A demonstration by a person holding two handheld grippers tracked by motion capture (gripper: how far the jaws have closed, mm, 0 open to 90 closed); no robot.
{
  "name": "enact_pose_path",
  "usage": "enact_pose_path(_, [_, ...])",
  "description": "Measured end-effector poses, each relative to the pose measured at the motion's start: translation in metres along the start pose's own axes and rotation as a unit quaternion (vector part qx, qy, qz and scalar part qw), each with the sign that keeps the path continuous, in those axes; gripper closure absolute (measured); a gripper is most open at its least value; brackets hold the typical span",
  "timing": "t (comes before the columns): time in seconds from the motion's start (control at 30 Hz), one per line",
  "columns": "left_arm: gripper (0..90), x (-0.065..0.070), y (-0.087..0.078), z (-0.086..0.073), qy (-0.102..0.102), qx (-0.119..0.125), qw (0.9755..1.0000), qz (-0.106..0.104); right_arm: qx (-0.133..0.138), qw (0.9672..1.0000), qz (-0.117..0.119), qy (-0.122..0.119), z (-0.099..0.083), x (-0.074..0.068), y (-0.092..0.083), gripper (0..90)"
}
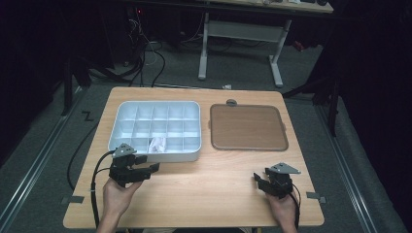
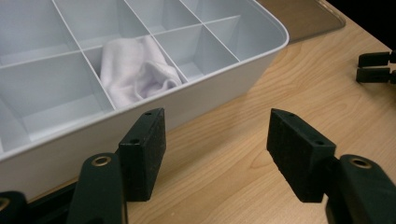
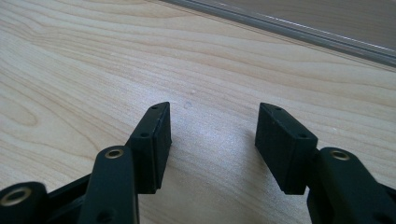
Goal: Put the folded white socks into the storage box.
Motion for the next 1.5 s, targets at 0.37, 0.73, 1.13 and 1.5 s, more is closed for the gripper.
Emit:
enact_pose_path(0.37, [37.0,-0.001,0.003,-0.014,0.001,-0.014,0.9999,-0.009,0.000,1.0000,0.000,0.000,0.000,0.000,0.000,46.0])
enact_pose_path(0.73, [36.7,-0.003,0.007,-0.028,-0.001,-0.029,0.9995,-0.014,0.000,1.0000,0.000,0.000,0.000,0.000,0.000,46.1])
enact_pose_path(1.13, [36.6,-0.005,0.015,-0.043,0.022,-0.021,0.9995,0.006,0.000,1.0000,0.000,0.000,0.000,0.000,0.000,46.0])
enact_pose_path(1.5, [36.4,-0.006,0.023,-0.054,0.038,-0.017,0.9991,0.012,0.000,1.0000,0.000,0.000,0.000,0.000,0.000,46.0])
Point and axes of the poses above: each handheld gripper's, and its own axes: y roughly forward along the jaws, z roughly out of its top, x roughly to its right, the point moved 2 cm from there along y, roughly forward along the jaws, and after that the axes turned 11 degrees about z, right-handed, at the moved point
